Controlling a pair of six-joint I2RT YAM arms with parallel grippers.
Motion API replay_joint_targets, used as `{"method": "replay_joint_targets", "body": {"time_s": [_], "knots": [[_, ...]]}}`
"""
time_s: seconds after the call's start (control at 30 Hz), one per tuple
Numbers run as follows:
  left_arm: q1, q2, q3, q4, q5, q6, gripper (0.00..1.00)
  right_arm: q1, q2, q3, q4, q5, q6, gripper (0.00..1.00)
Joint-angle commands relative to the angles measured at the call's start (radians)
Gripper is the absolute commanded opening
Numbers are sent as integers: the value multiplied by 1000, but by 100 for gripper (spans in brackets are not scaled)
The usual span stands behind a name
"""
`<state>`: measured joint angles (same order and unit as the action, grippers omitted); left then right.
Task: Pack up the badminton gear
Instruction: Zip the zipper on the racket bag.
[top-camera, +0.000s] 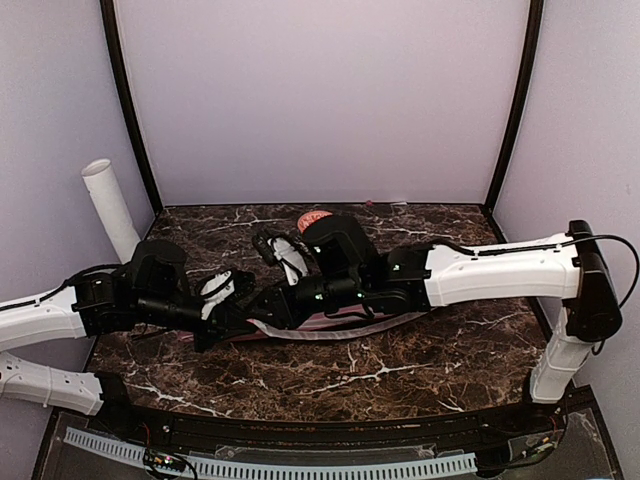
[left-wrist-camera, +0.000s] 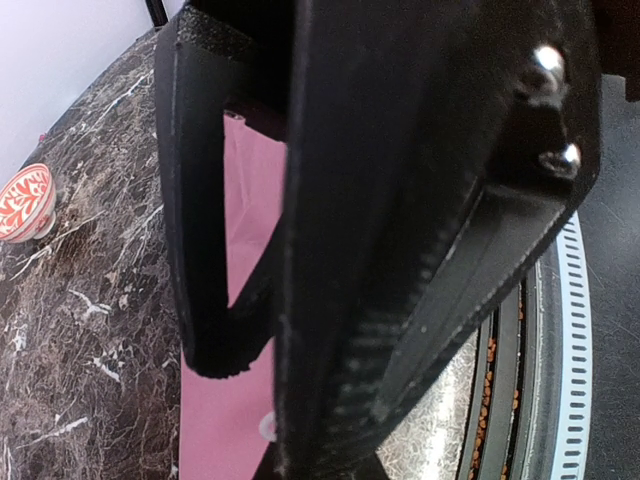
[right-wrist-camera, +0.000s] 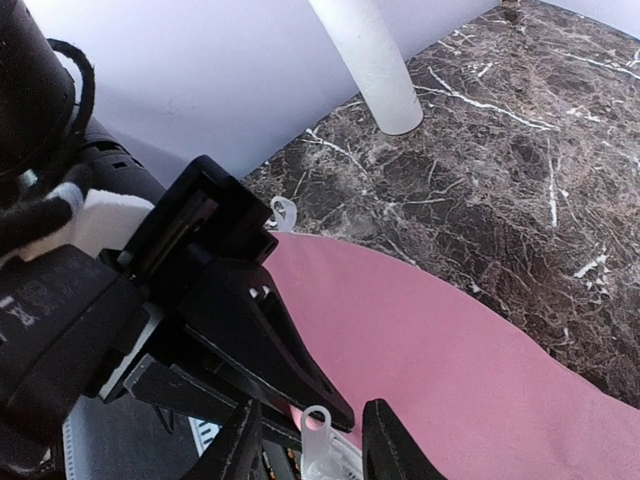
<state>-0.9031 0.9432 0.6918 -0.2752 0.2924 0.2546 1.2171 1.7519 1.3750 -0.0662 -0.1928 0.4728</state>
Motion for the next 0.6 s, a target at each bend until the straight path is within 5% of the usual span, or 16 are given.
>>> {"method": "replay_joint_targets", "body": {"time_s": [0.0,0.23,0.57], "knots": [[-2,-8,-8,32,40,-33,0,28,2,18,-9,98,-35,35],[-2,2,-3,30,44,-37,0,56,2,29,-23,159,-55,37],[-2,5,-2,29,47,-39,0,74,30,63,-46,184,-77,23]]}}
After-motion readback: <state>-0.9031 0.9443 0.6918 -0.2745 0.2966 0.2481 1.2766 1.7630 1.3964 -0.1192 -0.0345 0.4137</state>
